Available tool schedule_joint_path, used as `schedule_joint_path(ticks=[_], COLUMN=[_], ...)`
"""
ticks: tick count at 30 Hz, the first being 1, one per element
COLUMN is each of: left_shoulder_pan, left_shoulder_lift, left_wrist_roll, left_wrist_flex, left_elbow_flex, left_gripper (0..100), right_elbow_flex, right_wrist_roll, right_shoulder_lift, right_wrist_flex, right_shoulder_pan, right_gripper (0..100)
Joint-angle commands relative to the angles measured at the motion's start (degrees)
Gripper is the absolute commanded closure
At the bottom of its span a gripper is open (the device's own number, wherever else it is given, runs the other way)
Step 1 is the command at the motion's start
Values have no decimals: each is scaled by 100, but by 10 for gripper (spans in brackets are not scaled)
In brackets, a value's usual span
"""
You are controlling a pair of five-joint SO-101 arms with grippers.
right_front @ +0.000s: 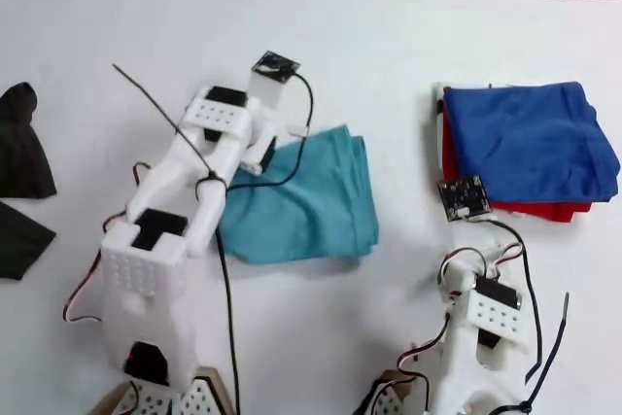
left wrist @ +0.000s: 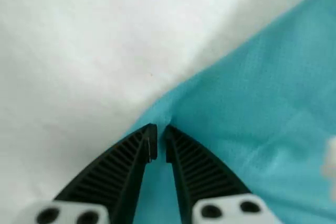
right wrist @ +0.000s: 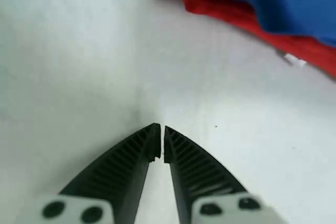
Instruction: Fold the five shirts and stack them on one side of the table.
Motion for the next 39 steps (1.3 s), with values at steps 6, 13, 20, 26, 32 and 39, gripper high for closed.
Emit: schedule_joint_path(ticks=[6, 13, 20, 26, 32, 39], left_shoulder_pan=[-255, -527, -334, -79, -35, -44], left_shoulder_lift=[-1530, -2251, -2295, -3191, -4826, -5099], left_wrist_roll=[-35, -35, 0, -9, -316, -448], left_wrist_flex=[765, 1582, 2242, 1389, -501, -1618], left_elbow_flex=[-40, 13, 136, 2149, 4848, 6246], left_gripper=[940, 940, 941, 940, 941, 941], right_elbow_flex=[-18, -18, -1257, -3851, -5635, -6822], right_wrist_roll=[-35, -53, -633, -1556, -2180, -2637], right_shoulder_lift=[-154, -154, -92, 840, 2510, 4488], right_wrist_flex=[-127, -127, 840, 2299, 2835, 2800], right_shoulder_pan=[48, 48, -734, -2211, -3213, -4004], right_gripper=[978, 978, 979, 979, 978, 978])
